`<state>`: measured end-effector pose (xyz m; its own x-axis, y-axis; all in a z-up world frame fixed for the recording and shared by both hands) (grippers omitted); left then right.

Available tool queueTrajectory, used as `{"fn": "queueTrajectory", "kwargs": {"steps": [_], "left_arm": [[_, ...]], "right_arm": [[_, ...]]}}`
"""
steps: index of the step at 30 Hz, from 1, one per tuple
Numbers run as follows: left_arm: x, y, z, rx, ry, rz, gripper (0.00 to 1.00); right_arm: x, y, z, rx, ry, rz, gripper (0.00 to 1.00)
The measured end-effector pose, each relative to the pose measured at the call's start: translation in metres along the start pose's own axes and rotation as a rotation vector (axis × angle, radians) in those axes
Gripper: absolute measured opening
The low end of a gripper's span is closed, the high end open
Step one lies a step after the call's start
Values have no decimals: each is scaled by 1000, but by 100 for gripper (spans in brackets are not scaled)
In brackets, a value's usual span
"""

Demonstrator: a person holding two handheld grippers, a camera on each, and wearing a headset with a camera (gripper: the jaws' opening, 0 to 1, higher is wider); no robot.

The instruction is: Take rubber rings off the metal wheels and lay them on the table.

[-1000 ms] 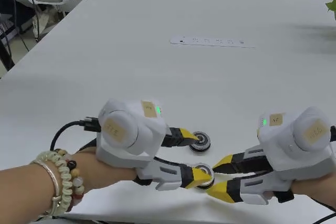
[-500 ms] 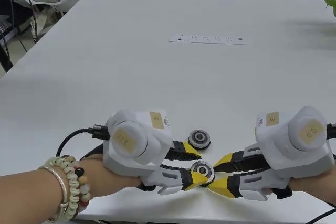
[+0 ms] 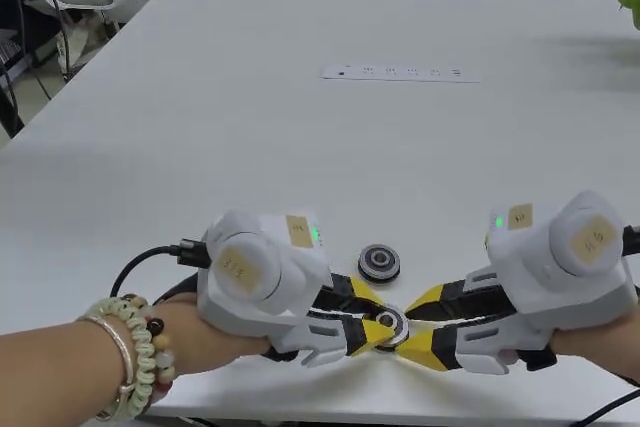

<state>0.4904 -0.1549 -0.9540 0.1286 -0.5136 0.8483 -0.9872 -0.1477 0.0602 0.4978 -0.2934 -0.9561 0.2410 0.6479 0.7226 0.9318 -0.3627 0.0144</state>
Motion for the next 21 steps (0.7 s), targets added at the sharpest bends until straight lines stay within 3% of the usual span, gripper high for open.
{"fn": "queueTrajectory", "kwargs": {"steps": [5, 21], "left_arm": [[-1, -1, 0, -4, 12, 3, 14], [-3, -2, 0, -2, 27, -9, 14]], "right_arm": [[2, -1, 2, 0, 12, 11, 25], [-1, 0, 0, 0, -10, -11, 17]]}}
Point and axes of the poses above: the centre of the closed fingertips' face, and the gripper's own axes: z roughly forward along the fingers, y roughly to its right, x roughly out of its top, the point moved 9 cm from there along -z, roughly backward along the fingers, and after that the axes turned 10 degrees about -x, right-handed, at the moved point
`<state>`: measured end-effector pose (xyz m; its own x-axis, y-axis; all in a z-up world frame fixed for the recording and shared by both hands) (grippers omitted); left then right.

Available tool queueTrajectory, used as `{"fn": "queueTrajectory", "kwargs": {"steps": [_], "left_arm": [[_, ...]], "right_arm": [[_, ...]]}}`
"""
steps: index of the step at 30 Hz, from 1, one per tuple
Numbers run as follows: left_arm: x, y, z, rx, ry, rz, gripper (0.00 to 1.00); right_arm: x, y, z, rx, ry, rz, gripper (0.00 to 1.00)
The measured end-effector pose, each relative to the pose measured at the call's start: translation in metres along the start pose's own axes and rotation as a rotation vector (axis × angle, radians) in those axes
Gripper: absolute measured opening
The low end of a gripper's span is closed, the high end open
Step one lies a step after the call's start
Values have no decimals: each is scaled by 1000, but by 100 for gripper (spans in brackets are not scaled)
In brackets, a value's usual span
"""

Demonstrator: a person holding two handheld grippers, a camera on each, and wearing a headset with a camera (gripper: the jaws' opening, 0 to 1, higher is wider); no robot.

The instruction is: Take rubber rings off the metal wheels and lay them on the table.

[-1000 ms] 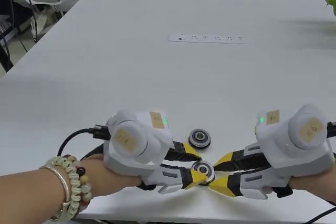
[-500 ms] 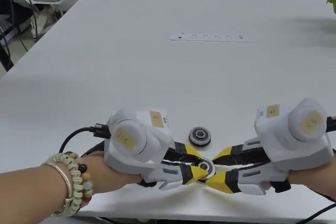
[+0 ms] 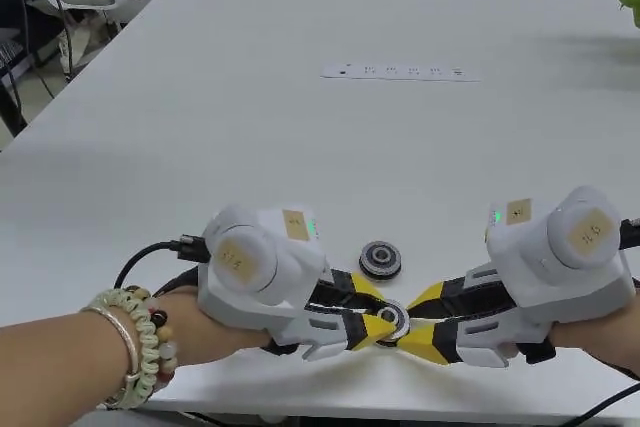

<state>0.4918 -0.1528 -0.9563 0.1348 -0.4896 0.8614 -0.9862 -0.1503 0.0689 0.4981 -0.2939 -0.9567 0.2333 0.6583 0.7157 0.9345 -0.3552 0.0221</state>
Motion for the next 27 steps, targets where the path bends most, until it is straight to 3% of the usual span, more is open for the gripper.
{"fn": "queueTrajectory", "kwargs": {"steps": [7, 16, 27], "left_arm": [[0, 0, 0, 0, 1, 0, 14], [0, 0, 0, 3, 1, 1, 14], [0, 0, 0, 4, -1, 5, 14]], "right_arm": [[0, 0, -1, -4, -8, -4, 14], [4, -4, 5, -16, 0, -25, 22], [0, -2, 2, -10, -20, -24, 15]]}}
Point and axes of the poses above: the centre of the closed fingertips' face, and the gripper's own axes: z roughly forward along the fingers, y roughly to its right, x roughly out of its top, the point moved 9 cm from there along -z, roughly backward along the fingers, and after that the axes turned 10 degrees about -x, right-handed, at the moved point
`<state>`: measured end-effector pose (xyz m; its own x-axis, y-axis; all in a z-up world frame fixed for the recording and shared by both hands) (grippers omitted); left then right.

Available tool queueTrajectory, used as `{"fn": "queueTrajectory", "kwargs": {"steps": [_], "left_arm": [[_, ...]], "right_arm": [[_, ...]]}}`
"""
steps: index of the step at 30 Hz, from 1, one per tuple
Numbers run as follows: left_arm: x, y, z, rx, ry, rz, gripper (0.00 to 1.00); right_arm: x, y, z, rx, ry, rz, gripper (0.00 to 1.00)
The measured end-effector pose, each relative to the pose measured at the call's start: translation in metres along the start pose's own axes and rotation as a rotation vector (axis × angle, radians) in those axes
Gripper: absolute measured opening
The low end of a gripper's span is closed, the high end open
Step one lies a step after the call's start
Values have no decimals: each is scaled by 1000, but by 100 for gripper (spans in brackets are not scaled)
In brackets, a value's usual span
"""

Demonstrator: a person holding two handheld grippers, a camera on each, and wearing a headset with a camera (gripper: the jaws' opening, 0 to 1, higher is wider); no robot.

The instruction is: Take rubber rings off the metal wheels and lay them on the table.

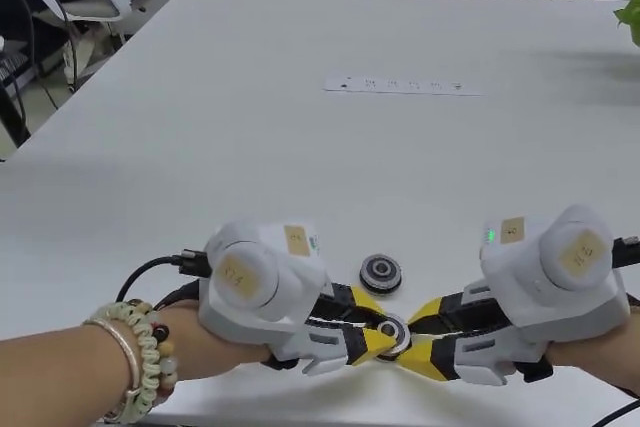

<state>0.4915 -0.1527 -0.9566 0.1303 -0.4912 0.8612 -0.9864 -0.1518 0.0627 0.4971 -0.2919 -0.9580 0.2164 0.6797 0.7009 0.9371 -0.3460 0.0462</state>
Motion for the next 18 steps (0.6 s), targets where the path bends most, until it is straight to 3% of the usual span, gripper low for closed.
{"fn": "queueTrajectory", "kwargs": {"steps": [9, 14, 18], "left_arm": [[0, 0, 0, 1, 1, 0, 14], [0, 0, 1, 2, 2, -1, 14], [0, 0, 1, 2, 2, 0, 14]], "right_arm": [[-2, 1, -1, 10, -10, 40, 10], [0, -2, 2, 3, 4, 20, 26], [2, -2, 6, -16, 4, -11, 25]]}}
Point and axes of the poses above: the centre of the closed fingertips' face, and the gripper's own axes: z roughly forward along the fingers, y roughly to its right, x roughly out of its top, the point moved 9 cm from there along -z, roughly backward along the fingers, and after that the axes turned 10 degrees about -x, right-handed, at the moved point
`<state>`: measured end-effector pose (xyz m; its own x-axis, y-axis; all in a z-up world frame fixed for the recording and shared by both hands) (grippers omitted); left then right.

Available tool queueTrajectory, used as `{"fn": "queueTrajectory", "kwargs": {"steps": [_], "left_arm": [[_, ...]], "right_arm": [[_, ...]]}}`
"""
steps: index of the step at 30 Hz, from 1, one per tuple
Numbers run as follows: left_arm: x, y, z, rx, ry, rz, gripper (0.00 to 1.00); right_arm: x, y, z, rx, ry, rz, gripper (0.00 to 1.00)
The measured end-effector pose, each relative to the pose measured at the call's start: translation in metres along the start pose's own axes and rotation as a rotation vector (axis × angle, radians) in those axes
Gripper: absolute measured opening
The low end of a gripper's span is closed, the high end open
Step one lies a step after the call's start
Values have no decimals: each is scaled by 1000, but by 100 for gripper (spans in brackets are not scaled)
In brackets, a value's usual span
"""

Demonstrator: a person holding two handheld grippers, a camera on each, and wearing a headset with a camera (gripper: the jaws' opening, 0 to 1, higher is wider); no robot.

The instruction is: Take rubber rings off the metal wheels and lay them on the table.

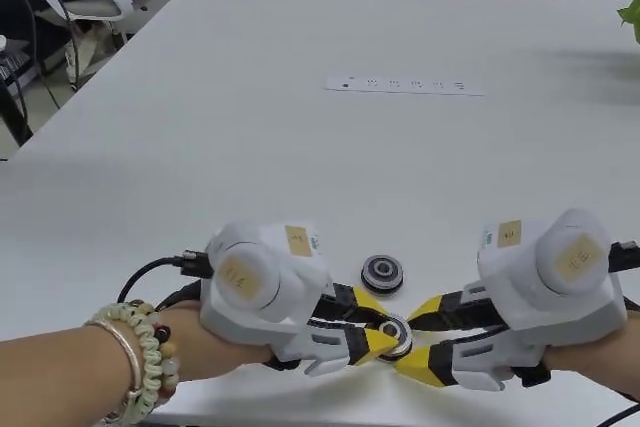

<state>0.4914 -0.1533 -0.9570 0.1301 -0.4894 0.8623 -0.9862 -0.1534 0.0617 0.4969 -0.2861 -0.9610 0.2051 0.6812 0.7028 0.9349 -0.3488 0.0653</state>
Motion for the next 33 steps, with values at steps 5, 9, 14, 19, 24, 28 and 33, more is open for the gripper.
{"fn": "queueTrajectory", "kwargs": {"steps": [5, 9, 14, 19, 24, 28, 33], "left_arm": [[0, 0, 0, 0, 0, 2, 14], [0, 0, 0, 0, -1, 3, 14], [0, 0, 0, 0, -1, 4, 14], [0, 0, 1, 0, -1, 4, 14], [1, 0, 0, 0, -1, 3, 14], [1, 0, 0, 0, -1, 4, 14], [0, 0, 0, 0, -1, 5, 14]], "right_arm": [[1, 2, -2, 2, 16, 12, 22], [-1, 3, -4, 8, 4, -2, 18], [-3, 4, -7, 18, 0, 9, 13], [-3, 4, -8, 37, -3, 54, 16], [-1, 1, -6, 23, 8, 35, 22], [2, 0, -2, 2, 16, 0, 22], [0, 2, -5, 11, 16, 6, 20]]}}
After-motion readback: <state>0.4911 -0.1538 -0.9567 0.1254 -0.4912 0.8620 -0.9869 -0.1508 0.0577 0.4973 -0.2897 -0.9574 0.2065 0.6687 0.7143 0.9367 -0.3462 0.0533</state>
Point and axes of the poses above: the centre of the closed fingertips' face, and the gripper's own axes: z roughly forward along the fingers, y roughly to its right, x roughly out of its top, the point moved 9 cm from there along -z, roughly backward along the fingers, and after that the axes turned 10 degrees about -x, right-handed, at the moved point
